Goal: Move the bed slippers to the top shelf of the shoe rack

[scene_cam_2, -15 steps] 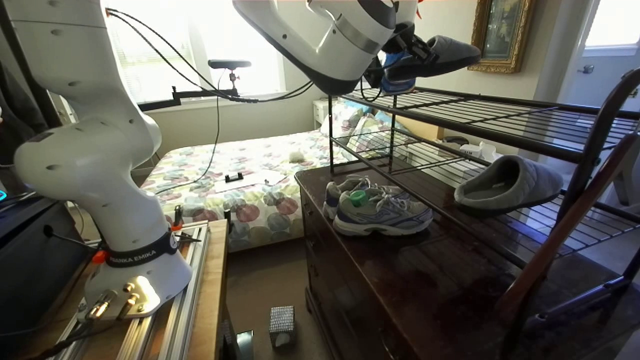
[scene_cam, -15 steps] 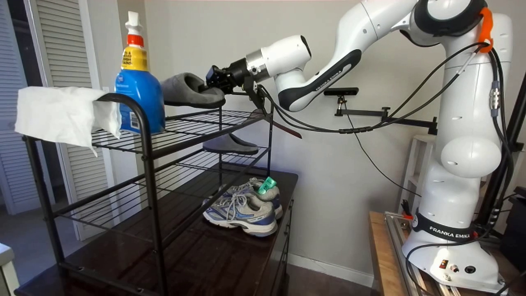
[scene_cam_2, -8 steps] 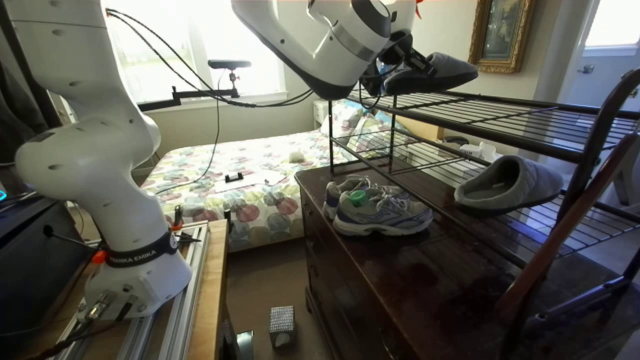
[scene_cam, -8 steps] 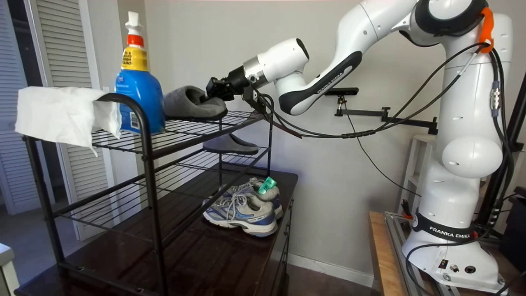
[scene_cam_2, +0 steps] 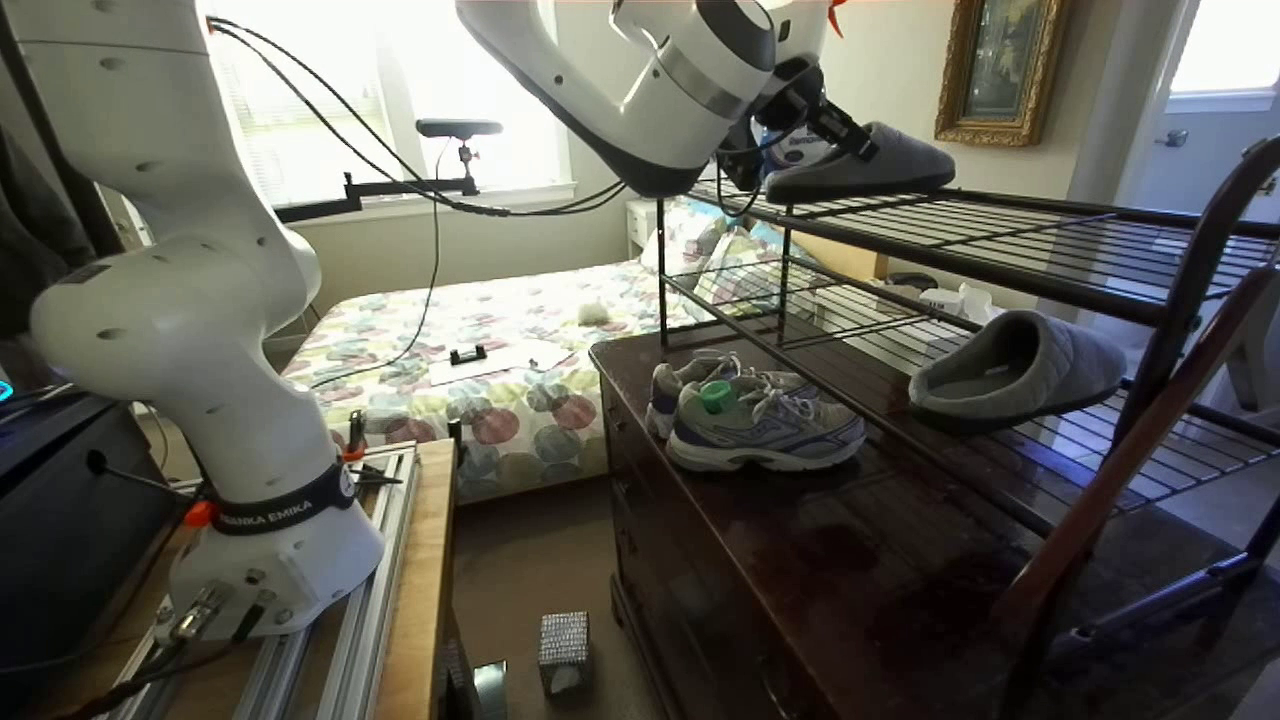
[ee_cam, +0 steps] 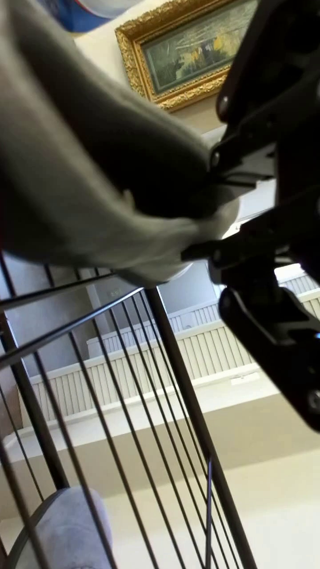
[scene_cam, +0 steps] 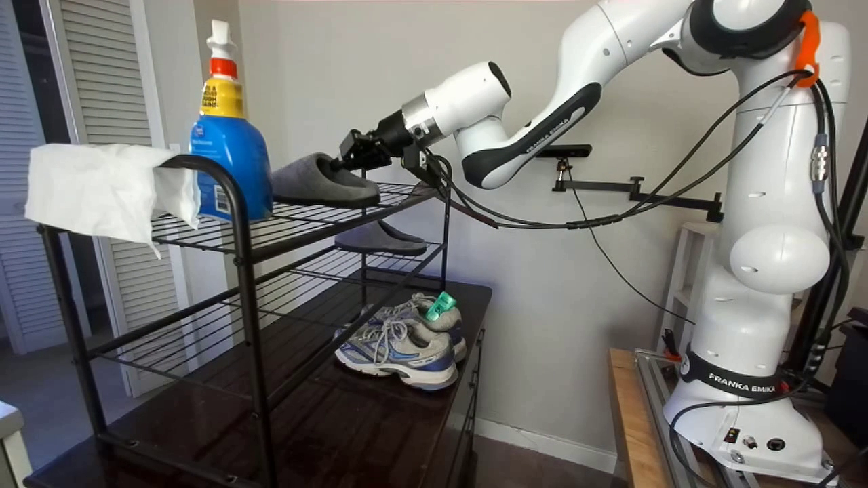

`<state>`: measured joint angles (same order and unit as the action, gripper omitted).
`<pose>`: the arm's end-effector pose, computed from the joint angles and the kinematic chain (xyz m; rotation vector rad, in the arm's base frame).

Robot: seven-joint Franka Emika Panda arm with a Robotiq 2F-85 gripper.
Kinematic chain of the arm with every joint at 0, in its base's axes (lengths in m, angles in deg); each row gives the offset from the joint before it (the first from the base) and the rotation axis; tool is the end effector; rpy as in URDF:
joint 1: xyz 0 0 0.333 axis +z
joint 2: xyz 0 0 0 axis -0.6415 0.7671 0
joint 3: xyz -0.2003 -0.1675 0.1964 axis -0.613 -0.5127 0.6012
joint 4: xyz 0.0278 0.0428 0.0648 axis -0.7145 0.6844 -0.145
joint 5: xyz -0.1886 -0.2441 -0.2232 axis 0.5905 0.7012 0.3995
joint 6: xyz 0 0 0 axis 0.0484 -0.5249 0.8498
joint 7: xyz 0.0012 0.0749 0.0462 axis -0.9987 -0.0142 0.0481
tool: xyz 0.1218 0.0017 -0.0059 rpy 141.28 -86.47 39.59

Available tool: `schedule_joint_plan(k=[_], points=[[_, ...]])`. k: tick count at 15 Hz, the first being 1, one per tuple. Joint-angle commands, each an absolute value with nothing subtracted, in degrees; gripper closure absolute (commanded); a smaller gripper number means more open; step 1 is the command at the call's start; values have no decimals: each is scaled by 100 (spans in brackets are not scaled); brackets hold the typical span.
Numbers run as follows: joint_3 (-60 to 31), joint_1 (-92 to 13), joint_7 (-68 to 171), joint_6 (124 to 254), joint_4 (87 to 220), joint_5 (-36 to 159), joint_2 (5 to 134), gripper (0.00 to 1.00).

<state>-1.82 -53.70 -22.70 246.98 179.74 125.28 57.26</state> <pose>0.5787 0.0489 0.5065 -2.4716 0.2493 -1.4823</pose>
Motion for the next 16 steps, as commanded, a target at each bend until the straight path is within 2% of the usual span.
schedule_joint_plan(k=[1,4,5,6,7,12,16], points=[[-570,-4884,-1137,24396,18410,11385,5254,42],[-775,-4644,41,24150,18674,10394,4840,20],[-642,-4882,-579,24082,18632,11221,4709,14],[-625,-4832,-370,24126,18942,11160,4505,5],[-662,-4766,-263,24245,19297,11177,4252,1],[-1413,-3859,314,24190,20832,11392,3137,0],[-2673,-2730,955,23719,21586,11517,2226,0]])
